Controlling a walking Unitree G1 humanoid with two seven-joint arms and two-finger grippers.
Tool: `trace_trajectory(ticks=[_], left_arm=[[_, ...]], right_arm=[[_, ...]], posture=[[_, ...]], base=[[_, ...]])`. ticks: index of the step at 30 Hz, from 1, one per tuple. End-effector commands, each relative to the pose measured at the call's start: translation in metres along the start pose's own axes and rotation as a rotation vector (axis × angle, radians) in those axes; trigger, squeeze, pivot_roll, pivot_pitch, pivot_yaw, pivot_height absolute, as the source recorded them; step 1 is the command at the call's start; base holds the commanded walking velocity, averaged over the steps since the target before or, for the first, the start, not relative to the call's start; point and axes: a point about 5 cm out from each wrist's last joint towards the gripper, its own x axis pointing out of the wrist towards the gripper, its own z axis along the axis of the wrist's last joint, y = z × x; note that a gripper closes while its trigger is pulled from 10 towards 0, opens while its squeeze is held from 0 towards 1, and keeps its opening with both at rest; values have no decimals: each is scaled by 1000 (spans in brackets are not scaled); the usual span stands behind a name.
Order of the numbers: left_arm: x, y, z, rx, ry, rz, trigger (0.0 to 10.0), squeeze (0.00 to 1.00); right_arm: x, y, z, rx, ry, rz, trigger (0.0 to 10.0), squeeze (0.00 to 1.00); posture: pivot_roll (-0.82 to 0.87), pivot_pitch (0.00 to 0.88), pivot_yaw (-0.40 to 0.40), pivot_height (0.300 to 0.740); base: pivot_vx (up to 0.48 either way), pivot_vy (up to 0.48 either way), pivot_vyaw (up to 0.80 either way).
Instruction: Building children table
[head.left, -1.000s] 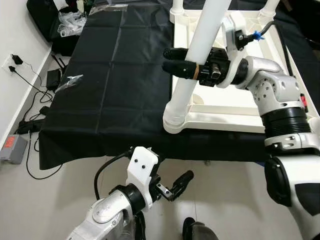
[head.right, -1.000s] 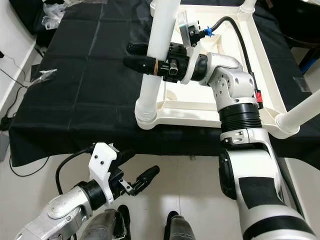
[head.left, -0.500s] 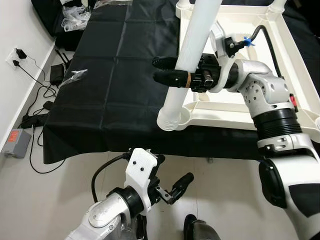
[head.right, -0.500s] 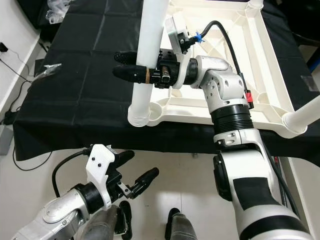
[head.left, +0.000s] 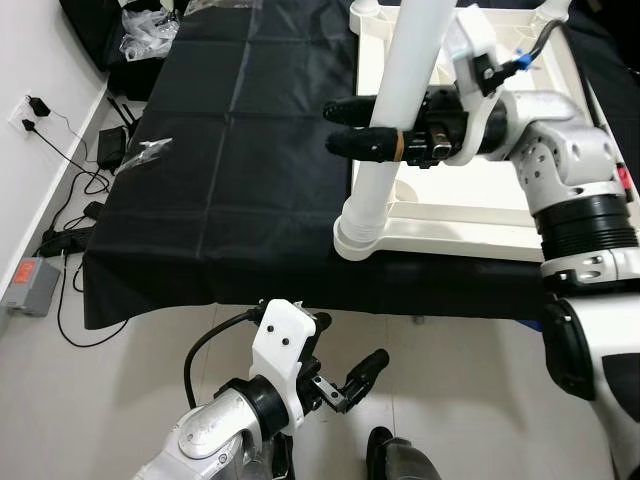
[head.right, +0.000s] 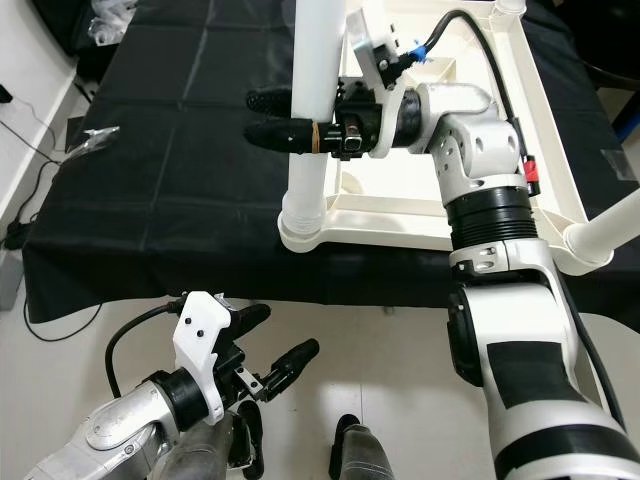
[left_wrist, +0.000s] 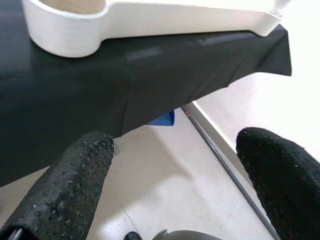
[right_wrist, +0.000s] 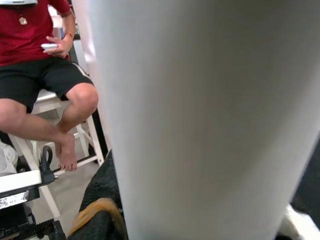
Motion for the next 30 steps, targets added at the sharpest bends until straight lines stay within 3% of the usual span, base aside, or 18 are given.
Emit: trace_trajectory(ticks=[1,6,30], left_arm=[[-3,-2,-4,-5,26,-6,10000,0],[-3,-4,-3,-2,27,-6,10000,0],[-3,-4,-1,3,18,1,10000,0]], right_arm=[[3,3,2,-21,20,38,10000,0],[5,1,-9,-22,74,1,10000,0],[12,-2,-19,-22,91,-53,10000,0]], posture=[[181,317,2,740],[187,328,0,740],[186,335,-8,740]], base=[[0,0,0],[0,0,0],[0,0,0]])
